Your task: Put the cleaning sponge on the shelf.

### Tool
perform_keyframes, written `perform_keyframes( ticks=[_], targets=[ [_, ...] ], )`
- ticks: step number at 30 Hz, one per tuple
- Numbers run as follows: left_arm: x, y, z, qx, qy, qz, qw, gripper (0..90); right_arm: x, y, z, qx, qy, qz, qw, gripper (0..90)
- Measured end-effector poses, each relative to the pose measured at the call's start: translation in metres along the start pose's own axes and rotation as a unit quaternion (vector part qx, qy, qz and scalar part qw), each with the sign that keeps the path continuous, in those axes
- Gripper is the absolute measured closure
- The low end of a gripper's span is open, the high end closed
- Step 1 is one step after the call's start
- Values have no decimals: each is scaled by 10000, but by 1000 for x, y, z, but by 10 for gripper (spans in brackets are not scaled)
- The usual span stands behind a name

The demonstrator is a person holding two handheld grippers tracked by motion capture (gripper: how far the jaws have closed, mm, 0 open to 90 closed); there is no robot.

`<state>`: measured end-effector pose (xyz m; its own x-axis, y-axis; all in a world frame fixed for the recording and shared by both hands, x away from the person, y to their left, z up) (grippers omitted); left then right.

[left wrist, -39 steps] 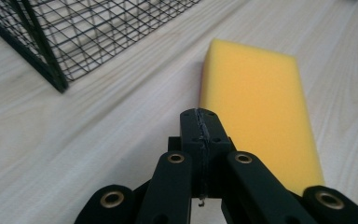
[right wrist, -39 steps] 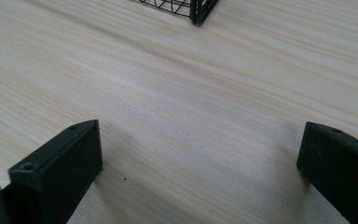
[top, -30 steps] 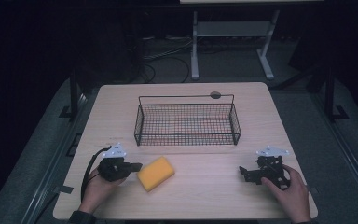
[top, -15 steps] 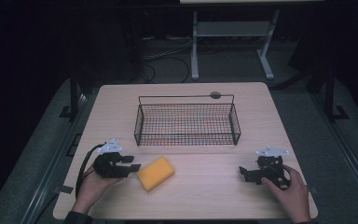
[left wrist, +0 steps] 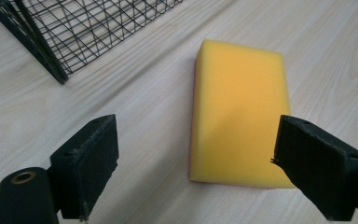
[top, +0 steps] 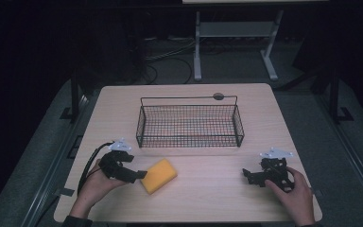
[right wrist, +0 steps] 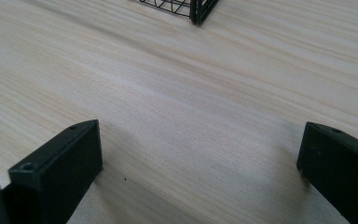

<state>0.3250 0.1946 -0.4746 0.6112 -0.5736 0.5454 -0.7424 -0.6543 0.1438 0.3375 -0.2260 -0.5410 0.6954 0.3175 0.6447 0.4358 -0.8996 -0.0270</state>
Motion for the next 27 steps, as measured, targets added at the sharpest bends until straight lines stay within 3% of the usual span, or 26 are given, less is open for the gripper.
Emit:
perform_keyframes(
  ticks=[5,27],
  targets=[
    [2,10,6,-27,-310,160,9994,65,0,0,0,-1,-2,0,10000,0],
    [18,35,34,25,-897,534,9945,66,0,0,0,0,-1,3,10000,0]
  ],
)
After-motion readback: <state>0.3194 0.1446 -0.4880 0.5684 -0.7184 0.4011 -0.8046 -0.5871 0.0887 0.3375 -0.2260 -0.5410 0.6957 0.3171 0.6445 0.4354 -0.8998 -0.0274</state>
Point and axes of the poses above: each handheld gripper's, and its own axes: z roughly forward along the jaws, x roughly out of its top, y roughly to its right, the point moved 8 cm from there along z, roughly forward along the jaws, and after that the axes turned 4 degrees about -y, right-handed, at the moved point
